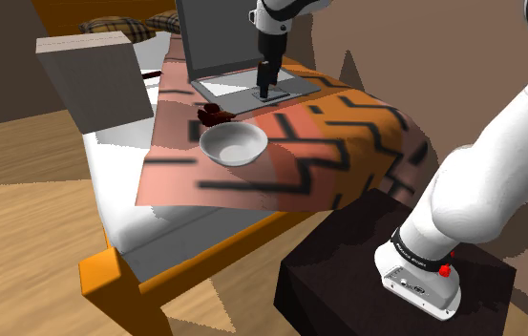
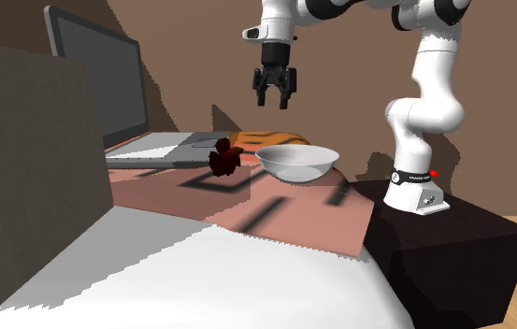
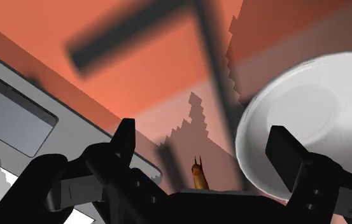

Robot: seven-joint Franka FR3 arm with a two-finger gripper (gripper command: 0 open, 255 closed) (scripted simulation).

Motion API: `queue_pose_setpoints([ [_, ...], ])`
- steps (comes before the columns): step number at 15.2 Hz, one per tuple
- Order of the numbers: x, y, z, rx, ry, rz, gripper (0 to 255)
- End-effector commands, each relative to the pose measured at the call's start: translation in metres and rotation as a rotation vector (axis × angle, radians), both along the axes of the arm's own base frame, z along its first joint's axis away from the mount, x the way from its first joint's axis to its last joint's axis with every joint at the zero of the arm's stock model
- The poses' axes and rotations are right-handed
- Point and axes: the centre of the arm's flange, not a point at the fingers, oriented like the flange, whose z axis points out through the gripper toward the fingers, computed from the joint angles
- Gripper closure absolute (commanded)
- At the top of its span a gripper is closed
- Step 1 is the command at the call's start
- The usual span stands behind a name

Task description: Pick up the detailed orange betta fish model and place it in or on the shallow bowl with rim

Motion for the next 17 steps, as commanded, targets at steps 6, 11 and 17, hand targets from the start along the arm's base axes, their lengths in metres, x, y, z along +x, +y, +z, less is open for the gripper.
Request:
queue_pose_setpoints([
  [6, 0.071, 0.046, -0.035, -0.011, -0.002, 0.173, 0],
  [11, 0.116, 0.087, -0.059, -0.019, -0.003, 0.295, 0],
  [17, 0.127, 0.097, -0.085, -0.021, -0.003, 0.323, 0],
])
